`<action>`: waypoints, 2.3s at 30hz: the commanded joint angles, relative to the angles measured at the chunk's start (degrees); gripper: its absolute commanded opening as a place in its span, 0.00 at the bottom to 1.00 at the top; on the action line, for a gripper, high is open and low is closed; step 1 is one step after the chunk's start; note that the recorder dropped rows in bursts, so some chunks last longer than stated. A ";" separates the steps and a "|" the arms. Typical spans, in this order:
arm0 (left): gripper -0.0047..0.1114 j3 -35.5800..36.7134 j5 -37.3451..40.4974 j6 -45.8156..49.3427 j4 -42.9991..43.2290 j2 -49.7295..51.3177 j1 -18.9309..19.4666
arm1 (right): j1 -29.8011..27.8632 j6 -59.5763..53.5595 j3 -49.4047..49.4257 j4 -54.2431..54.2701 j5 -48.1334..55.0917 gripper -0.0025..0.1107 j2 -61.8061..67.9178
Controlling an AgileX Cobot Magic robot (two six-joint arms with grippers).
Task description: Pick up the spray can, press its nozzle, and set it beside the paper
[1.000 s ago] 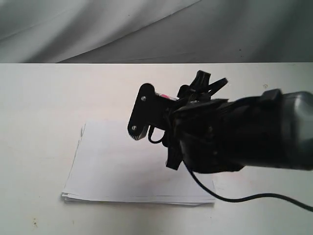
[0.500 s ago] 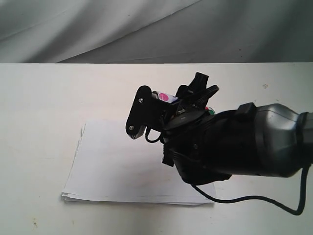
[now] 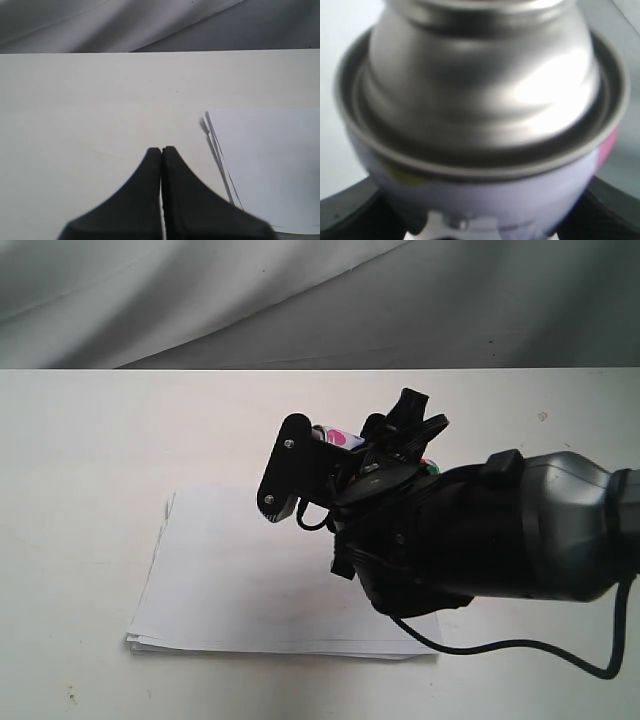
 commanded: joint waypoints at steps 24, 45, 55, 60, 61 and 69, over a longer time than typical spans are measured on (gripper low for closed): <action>0.04 -9.46 2.10 -20.63 -9.65 2.73 -0.28 | 0.15 0.33 -0.53 -2.03 1.04 0.02 -0.59; 0.04 -61.33 36.53 36.61 -47.60 57.76 3.19 | 0.15 0.32 -0.53 -2.16 0.82 0.02 -0.59; 0.04 -67.07 57.63 70.05 -68.79 72.24 10.09 | 0.15 0.32 -0.53 -1.92 1.32 0.02 -0.59; 0.04 -63.17 57.63 76.08 -70.31 75.65 9.98 | 0.15 0.32 -0.53 -1.92 1.32 0.02 -0.59; 0.04 -62.16 57.63 77.49 -71.34 76.22 9.98 | 0.15 0.32 -0.53 -1.92 1.32 0.02 -0.59; 0.04 -53.40 57.63 91.87 -82.35 83.40 9.23 | 0.15 -1.98 -0.53 -0.90 1.32 0.02 -0.59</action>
